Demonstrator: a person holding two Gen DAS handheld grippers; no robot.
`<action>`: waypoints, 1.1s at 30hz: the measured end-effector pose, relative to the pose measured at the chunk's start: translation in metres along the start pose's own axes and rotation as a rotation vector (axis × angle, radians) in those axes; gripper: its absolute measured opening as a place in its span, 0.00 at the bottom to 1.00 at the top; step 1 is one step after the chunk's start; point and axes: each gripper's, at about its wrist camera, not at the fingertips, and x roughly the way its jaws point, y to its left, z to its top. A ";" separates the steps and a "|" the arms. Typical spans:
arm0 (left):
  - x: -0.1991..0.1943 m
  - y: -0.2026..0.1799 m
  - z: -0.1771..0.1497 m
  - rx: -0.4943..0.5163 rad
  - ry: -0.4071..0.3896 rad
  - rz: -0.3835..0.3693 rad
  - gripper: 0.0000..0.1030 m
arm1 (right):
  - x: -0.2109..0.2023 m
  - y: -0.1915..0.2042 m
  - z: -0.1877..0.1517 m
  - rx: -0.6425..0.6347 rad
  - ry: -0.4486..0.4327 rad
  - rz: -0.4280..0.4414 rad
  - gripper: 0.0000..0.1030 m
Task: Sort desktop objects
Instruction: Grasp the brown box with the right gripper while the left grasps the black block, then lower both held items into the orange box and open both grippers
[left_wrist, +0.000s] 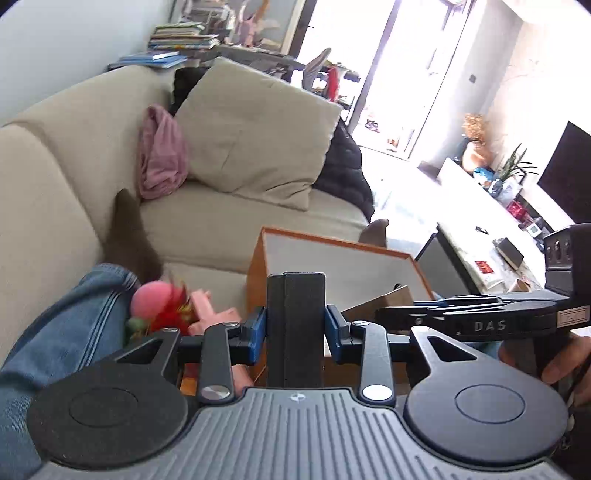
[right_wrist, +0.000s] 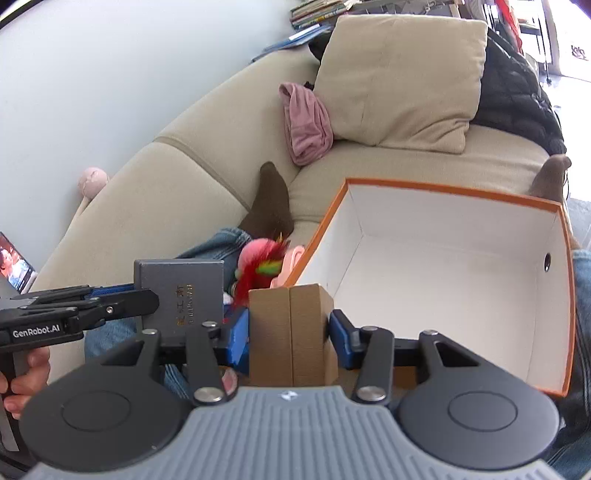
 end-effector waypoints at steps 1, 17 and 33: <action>0.009 -0.004 0.009 0.012 0.003 -0.015 0.37 | 0.002 -0.005 0.006 0.004 -0.008 -0.010 0.48; 0.219 -0.015 0.051 0.094 0.355 0.114 0.37 | 0.126 -0.149 0.045 0.340 0.137 -0.054 0.48; 0.268 -0.020 0.050 0.194 0.432 0.213 0.39 | 0.189 -0.177 0.046 0.537 0.181 0.067 0.48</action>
